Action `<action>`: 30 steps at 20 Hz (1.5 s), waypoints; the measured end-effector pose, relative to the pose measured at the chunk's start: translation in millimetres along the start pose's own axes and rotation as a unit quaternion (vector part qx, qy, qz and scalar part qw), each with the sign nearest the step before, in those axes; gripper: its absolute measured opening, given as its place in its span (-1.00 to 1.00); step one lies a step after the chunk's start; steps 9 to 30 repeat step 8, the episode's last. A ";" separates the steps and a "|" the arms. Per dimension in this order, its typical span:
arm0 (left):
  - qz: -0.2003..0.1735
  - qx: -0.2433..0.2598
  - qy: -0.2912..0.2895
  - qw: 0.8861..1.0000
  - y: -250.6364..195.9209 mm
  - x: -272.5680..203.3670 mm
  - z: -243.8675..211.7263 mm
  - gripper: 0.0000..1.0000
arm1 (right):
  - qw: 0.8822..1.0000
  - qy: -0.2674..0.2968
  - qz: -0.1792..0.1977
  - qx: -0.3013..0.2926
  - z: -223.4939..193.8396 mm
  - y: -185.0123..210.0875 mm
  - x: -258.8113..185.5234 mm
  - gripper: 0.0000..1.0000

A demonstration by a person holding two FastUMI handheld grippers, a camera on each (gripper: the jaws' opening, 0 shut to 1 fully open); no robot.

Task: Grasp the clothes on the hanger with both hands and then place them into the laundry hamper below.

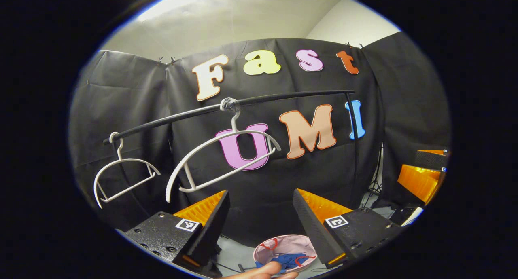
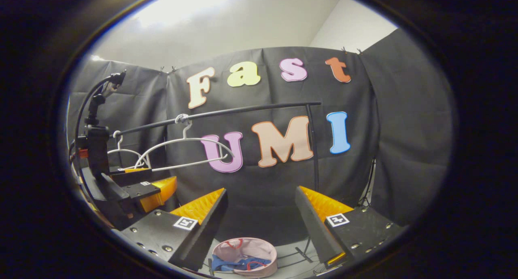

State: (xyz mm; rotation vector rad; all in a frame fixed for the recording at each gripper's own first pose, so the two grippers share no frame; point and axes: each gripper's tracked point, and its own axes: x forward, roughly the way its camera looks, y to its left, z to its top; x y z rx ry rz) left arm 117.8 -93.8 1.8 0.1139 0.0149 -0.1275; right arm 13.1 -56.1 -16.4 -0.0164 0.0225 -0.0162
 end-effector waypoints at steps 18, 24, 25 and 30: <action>0.043 -0.022 -0.001 0.999 25.1 -7.3 14.0 0.94 | 0.999 -0.007 0.032 0.015 15.0 12.6 0.3 0.99; 0.043 -0.022 -0.001 0.999 25.1 -7.3 14.0 0.94 | 0.999 -0.007 0.032 0.015 15.0 12.6 0.3 0.99; 0.043 -0.022 -0.001 0.999 25.1 -7.3 14.0 0.94 | 0.999 -0.007 0.032 0.015 15.0 12.6 0.3 0.99; 0.043 -0.022 -0.001 0.999 25.1 -7.3 14.0 0.94 | 0.999 -0.007 0.032 0.015 15.0 12.6 0.3 0.99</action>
